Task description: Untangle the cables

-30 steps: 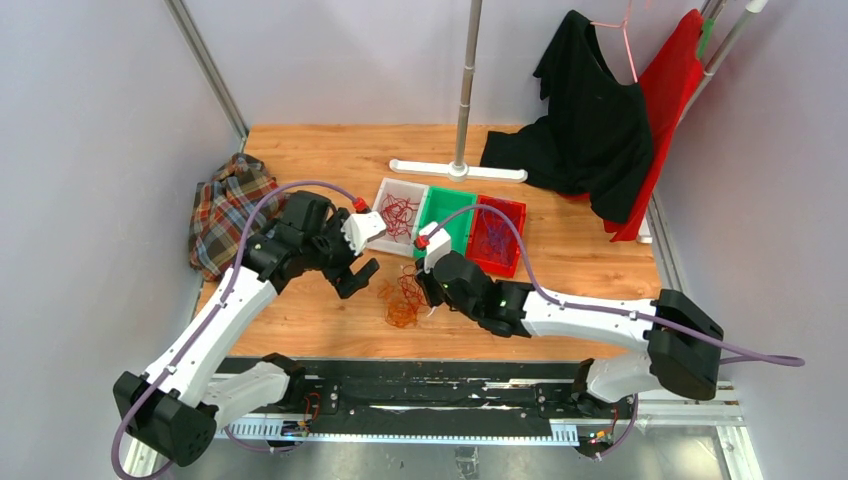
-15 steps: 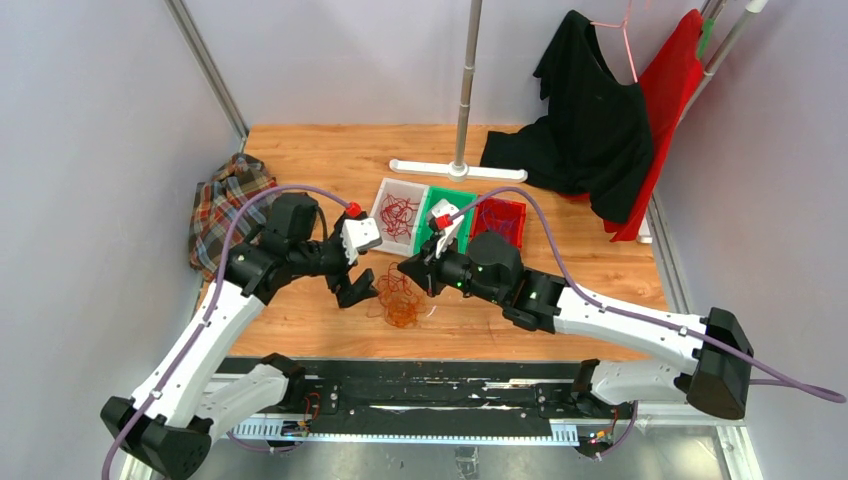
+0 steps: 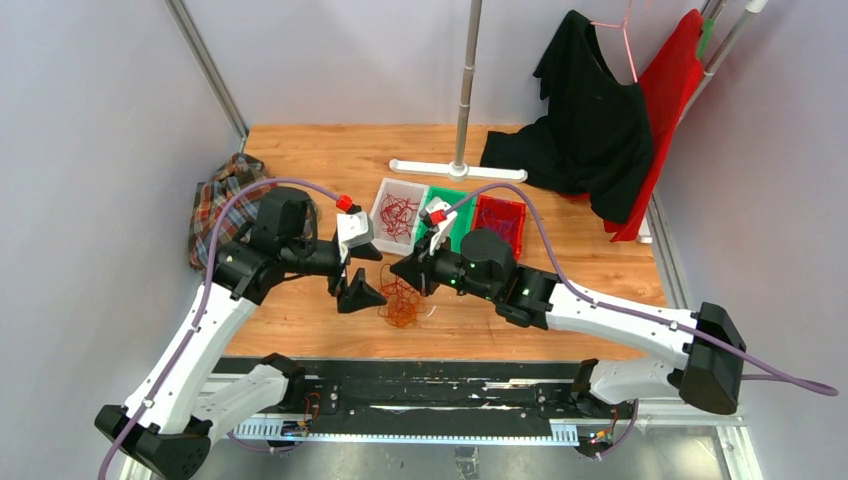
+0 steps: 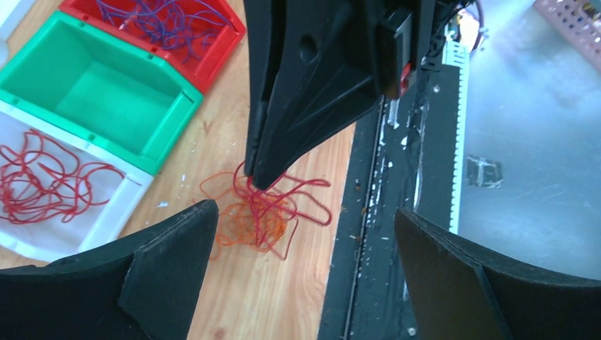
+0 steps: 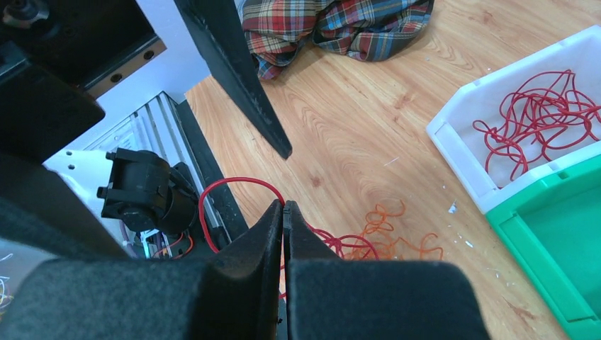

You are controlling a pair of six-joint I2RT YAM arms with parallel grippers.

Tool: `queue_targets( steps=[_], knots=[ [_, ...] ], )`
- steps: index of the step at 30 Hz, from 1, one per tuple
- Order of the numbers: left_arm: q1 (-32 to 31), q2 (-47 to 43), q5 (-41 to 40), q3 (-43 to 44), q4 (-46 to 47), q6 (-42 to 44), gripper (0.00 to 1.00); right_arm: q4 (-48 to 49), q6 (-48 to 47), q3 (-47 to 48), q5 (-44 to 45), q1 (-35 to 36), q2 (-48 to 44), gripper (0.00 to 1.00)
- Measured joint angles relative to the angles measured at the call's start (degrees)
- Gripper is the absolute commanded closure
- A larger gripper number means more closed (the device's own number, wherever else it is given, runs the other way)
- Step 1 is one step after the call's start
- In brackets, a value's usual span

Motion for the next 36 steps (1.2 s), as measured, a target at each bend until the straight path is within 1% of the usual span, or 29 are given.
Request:
queue_targets(
  steps=[2,3,4,6,9,10,13,18,19,22,23,25,30,32,36],
  knots=[
    [0.00,0.20,0.42,0.00,0.48,-1.95,0.06,-0.17,0.61,1.01,0.00,0.00,1.27,0.99],
    [0.00,0.37,0.44,0.00,0.59,-2.67,0.10,-0.22,0.87,1.46,0.00,0.00,1.86,0.99],
    [0.00,0.70,0.37,0.00,0.81,-3.43,0.17,-0.17,1.16,1.86,0.00,0.00,2.32,0.99],
    [0.00,1.27,-0.26,-0.02,1.27,-4.87,0.35,-0.15,1.55,2.19,0.00,0.00,2.78,0.99],
    [0.00,1.92,-3.50,-0.11,2.01,-6.23,0.67,-0.17,1.84,2.23,0.00,0.00,2.82,0.99],
    [0.00,2.05,-4.85,-0.13,2.21,-6.49,0.75,-0.20,1.86,2.23,0.00,0.00,2.82,0.99],
    [0.00,2.10,-8.48,-0.46,2.97,-7.50,0.92,-0.20,1.88,2.23,0.00,0.00,2.71,0.99],
    [0.00,0.85,-11.50,-0.44,3.54,-7.96,0.99,0.11,1.88,2.23,0.00,0.00,1.73,0.99],
    [0.00,0.46,-11.63,-0.44,3.61,-7.98,0.99,0.31,1.88,2.21,0.00,0.00,1.49,0.95],
    [0.00,-0.57,-11.82,-0.31,3.61,-8.09,1.00,0.90,1.66,2.10,-0.04,0.00,0.83,0.65],
    [0.00,-0.76,-11.93,0.07,3.37,-8.07,0.99,1.11,1.33,1.68,-0.04,0.00,0.44,0.58],
    [0.00,-0.79,-12.00,1.20,3.08,-7.91,1.00,1.86,0.63,0.50,-0.07,0.00,-0.35,0.49],
    [0.00,-0.79,-11.63,6.47,1.31,-7.17,1.00,3.93,-2.03,-0.59,-1.46,0.00,-0.63,0.36],
    [0.00,-0.79,-11.34,8.55,0.70,-6.95,1.00,5.60,-2.97,-0.42,-2.80,0.00,0.04,0.35],
    [0.00,-0.76,-10.71,10.88,-0.20,-6.67,1.00,10.34,-4.00,1.73,-6.14,0.00,4.81,0.34]
  ],
)
